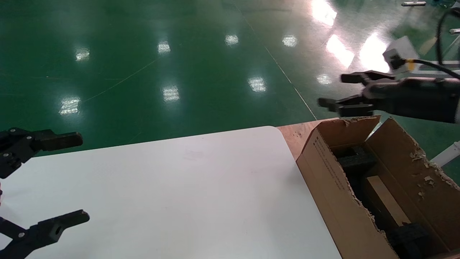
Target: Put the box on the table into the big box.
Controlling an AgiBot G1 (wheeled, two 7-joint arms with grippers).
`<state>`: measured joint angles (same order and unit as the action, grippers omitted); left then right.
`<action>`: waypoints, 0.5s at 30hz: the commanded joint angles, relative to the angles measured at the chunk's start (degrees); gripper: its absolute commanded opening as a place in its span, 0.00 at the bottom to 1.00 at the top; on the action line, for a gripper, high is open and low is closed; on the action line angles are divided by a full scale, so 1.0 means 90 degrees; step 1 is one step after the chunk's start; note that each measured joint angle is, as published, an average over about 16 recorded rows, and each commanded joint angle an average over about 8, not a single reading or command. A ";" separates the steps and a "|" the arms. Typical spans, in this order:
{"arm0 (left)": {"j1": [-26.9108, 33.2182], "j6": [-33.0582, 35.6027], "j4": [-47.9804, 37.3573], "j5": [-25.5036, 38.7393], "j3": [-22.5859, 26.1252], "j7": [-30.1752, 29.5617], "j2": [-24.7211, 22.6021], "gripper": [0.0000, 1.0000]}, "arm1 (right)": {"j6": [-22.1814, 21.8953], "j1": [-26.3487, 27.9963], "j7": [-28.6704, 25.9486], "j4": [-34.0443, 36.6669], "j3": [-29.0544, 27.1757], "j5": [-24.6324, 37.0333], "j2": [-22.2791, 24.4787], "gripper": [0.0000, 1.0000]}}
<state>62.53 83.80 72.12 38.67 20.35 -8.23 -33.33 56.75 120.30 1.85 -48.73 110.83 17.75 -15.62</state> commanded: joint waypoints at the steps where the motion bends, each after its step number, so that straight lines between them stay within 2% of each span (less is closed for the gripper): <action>1: 0.0000 0.0000 0.0000 0.0000 0.0000 0.0000 0.0000 1.00 | 0.0152 -0.0309 -0.0066 -0.0131 -0.0499 0.0127 -0.0102 1.00; 15: 0.0000 0.0000 0.0000 -0.0001 0.0001 0.0000 0.0000 1.00 | 0.1227 -0.2489 -0.0534 -0.1053 -0.4017 0.1021 -0.0822 1.00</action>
<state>62.53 83.80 72.12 38.67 20.36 -8.22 -33.32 67.77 97.93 -2.95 -58.20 74.72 26.94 -23.01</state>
